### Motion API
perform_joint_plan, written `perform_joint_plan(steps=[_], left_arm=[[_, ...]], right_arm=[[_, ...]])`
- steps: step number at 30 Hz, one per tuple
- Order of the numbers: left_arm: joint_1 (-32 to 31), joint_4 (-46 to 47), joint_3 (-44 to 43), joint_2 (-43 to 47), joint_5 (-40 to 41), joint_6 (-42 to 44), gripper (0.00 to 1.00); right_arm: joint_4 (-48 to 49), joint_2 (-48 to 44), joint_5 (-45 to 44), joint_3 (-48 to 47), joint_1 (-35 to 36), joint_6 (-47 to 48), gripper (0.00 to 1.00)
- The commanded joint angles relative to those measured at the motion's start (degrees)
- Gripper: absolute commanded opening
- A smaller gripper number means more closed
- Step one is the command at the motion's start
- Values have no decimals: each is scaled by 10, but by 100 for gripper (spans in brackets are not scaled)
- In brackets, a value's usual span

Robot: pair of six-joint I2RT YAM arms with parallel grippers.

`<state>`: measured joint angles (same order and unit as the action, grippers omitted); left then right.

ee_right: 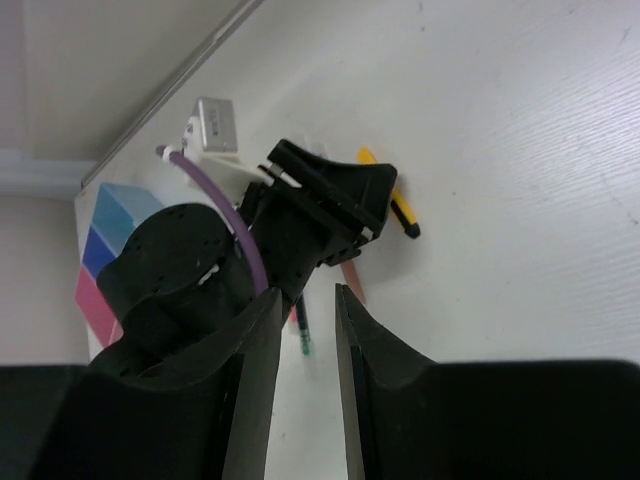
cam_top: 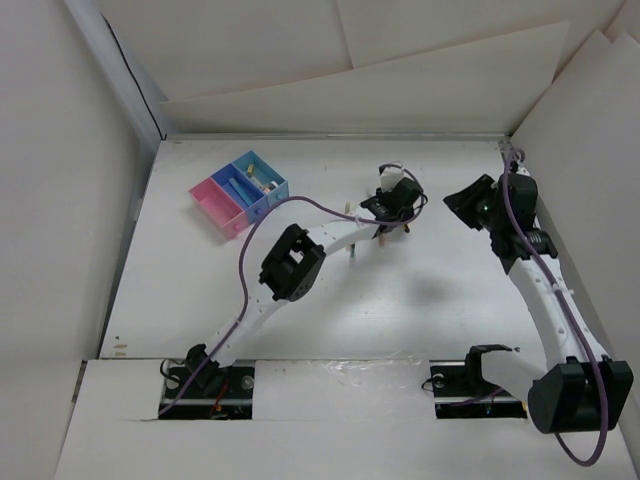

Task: Sort the stationery into containers
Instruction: Pick up the pen from the center of the board.

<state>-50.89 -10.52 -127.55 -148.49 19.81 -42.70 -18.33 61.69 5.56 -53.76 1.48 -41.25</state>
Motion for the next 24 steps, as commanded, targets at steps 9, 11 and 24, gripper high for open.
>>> perform_joint_plan(steps=[9, 11, 24], left_arm=[[-3, -115, -49, -25, 32, 52, 8], [-3, -121, -11, -11, 44, 58, 3], [-15, -102, 69, 32, 22, 76, 0]], right_arm=[[13, -67, 87, 8, -7, 14, 34], [18, -80, 87, 8, -7, 8, 34], [13, -85, 107, 2, -7, 8, 34]])
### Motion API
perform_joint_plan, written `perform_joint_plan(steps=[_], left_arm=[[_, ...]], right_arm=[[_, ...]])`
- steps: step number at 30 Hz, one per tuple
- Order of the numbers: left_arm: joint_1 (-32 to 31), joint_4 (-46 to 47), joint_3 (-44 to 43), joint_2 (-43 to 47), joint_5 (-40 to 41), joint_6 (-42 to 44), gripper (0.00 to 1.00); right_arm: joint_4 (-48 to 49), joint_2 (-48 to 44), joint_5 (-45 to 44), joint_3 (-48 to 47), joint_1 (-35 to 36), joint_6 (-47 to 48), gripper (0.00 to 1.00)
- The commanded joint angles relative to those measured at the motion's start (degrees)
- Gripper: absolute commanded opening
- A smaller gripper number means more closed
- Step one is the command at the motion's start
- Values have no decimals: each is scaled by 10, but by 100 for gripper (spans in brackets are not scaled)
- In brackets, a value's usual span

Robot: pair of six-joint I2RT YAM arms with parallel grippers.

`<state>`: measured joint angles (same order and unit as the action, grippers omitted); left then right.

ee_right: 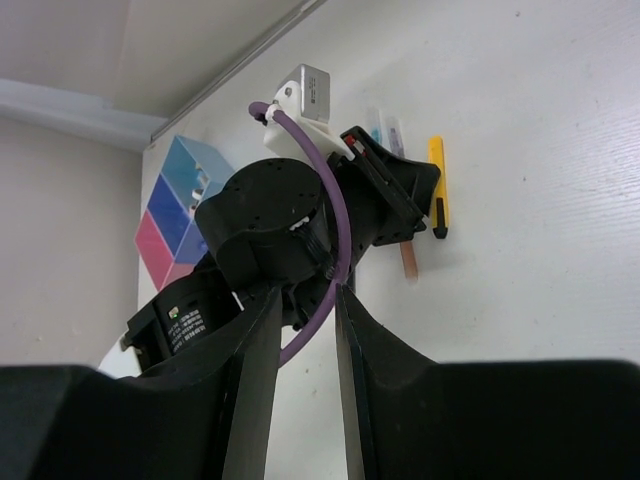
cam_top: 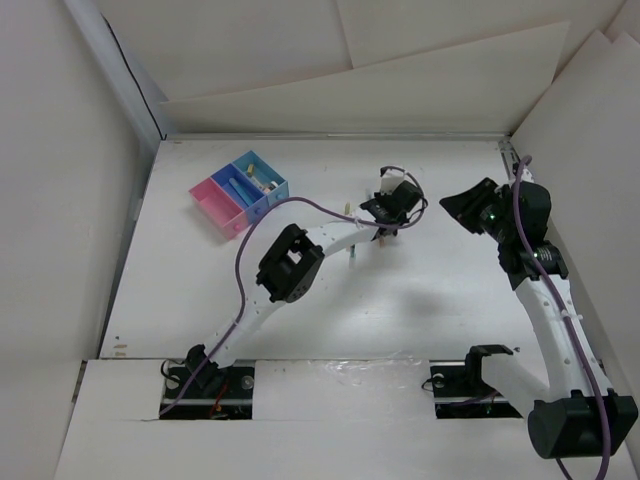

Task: Sort the stationery into containers
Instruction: Pick up the pen from the center of the board.

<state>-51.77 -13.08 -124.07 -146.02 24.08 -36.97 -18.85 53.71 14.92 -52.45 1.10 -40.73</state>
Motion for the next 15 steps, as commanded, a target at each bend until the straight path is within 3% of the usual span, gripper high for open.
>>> perform_joint_plan(steps=[1, 15], left_arm=[[-6, -77, 44, 15, -20, 19, 0], [-6, 110, 261, 248, -88, 8, 0]], right_arm=[[18, -5, 13, -11, -3, 3, 34], [40, 0, 19, 5, -3, -2, 35]])
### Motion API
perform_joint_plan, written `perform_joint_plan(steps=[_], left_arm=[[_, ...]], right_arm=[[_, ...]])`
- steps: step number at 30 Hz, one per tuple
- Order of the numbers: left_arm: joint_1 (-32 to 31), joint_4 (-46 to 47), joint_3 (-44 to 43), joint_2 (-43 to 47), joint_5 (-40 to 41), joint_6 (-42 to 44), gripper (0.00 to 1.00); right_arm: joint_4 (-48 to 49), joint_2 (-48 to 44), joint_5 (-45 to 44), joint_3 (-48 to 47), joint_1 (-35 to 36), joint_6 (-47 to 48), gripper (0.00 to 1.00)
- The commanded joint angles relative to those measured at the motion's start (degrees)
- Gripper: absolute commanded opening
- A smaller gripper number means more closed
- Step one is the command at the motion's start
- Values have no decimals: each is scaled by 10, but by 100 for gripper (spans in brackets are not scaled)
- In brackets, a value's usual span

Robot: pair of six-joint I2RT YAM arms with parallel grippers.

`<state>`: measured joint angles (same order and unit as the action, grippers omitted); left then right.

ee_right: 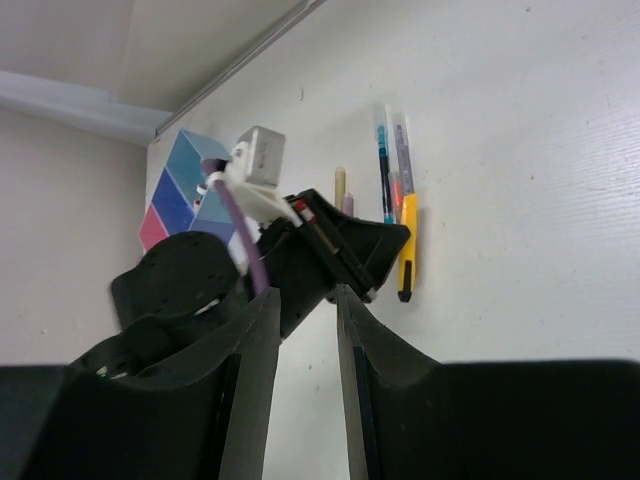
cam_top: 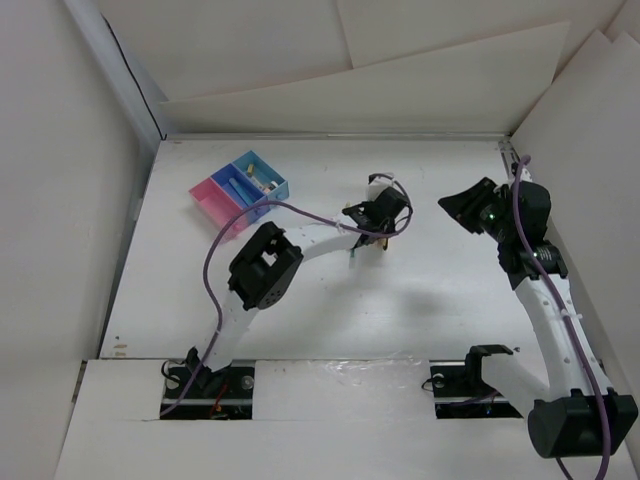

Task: Sort the stationery into containers
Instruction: Pick up the pen from the center of the board, then place the pen in the storage box.

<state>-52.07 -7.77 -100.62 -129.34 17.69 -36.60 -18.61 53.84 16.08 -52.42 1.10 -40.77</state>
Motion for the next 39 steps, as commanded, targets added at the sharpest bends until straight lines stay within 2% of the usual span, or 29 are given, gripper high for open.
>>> perform_joint_plan(steps=[1, 5, 8, 11, 12, 16, 19, 23, 28, 39], left_arm=[[-3, 77, 35, 92, -31, 5, 0], [2, 95, 64, 144, -46, -8, 0], [37, 122, 123, 184, -56, -34, 0], [101, 128, 199, 246, -44, -64, 0], [145, 152, 248, 282, -56, -78, 0], [250, 192, 341, 358, -78, -98, 0], [300, 194, 358, 380, -69, -116, 0], [404, 207, 405, 399, -103, -137, 0], [454, 183, 392, 393, -88, -126, 0], [479, 130, 323, 313, -50, -93, 0]], right_arm=[[38, -1, 7, 5, -3, -2, 35], [38, 4, 7, 5, -3, -2, 35], [52, 4, 7, 10, -3, -2, 35], [79, 22, 7, 22, 4, -7, 35], [89, 36, 7, 27, 13, -7, 35], [101, 70, 2, 27, 40, -7, 35], [106, 89, -3, 22, 62, -7, 35], [127, 102, -25, 43, 96, -7, 35], [153, 129, -47, 54, 128, -12, 34], [158, 134, -75, 59, 149, -12, 33]])
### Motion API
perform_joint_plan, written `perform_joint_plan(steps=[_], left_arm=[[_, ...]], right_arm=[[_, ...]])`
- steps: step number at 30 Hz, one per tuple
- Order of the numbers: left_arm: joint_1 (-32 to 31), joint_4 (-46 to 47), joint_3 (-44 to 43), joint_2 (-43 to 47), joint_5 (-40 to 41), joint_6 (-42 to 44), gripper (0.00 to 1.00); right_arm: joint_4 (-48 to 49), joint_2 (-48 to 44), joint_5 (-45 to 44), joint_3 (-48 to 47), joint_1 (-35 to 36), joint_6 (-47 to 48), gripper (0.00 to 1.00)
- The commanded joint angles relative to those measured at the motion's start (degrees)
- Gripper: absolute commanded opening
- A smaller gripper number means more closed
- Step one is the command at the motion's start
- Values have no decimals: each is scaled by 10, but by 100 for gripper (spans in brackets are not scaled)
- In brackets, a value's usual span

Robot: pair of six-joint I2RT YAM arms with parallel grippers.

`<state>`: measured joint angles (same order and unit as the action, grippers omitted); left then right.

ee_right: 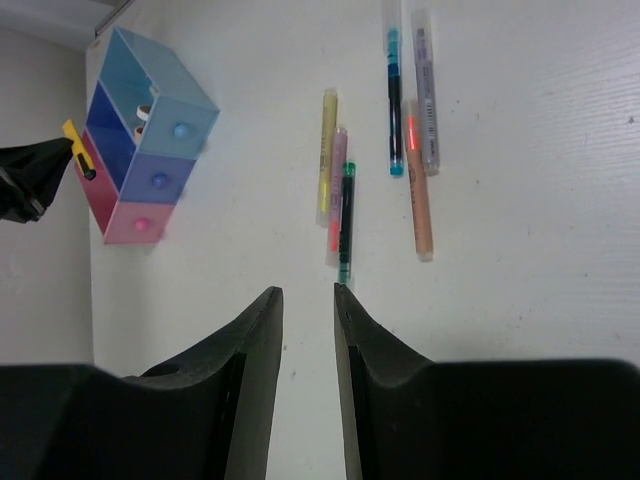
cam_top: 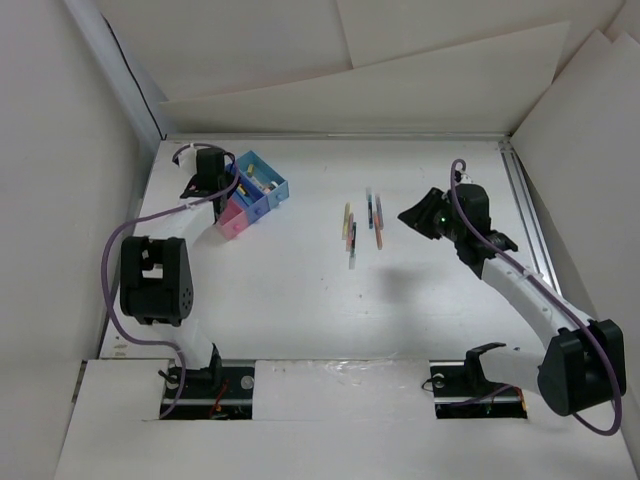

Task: Sort the stationery into containers
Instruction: Place the pen in the storage box.

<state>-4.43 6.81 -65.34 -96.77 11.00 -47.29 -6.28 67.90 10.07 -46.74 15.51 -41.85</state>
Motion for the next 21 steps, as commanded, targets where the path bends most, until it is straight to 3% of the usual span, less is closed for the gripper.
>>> perform_joint_plan(steps=[1, 6, 13, 15, 18, 21], left_arm=[[3, -15, -29, -17, 17, 19, 0], [3, -21, -58, -48, 23, 19, 8], [3, -22, -53, -19, 11, 26, 47], [-8, -7, -33, 18, 11, 26, 49], [-63, 18, -17, 59, 25, 55, 39], [-181, 25, -6, 84, 48, 100, 33]], right_arm=[[35, -12, -15, 2, 5, -2, 33], [35, -12, -15, 8, 5, -2, 33], [35, -12, -15, 8, 5, -2, 33], [35, -12, -15, 8, 5, -2, 33], [35, -12, -20, 8, 10, -2, 33], [35, -12, -26, 8, 10, -2, 33]])
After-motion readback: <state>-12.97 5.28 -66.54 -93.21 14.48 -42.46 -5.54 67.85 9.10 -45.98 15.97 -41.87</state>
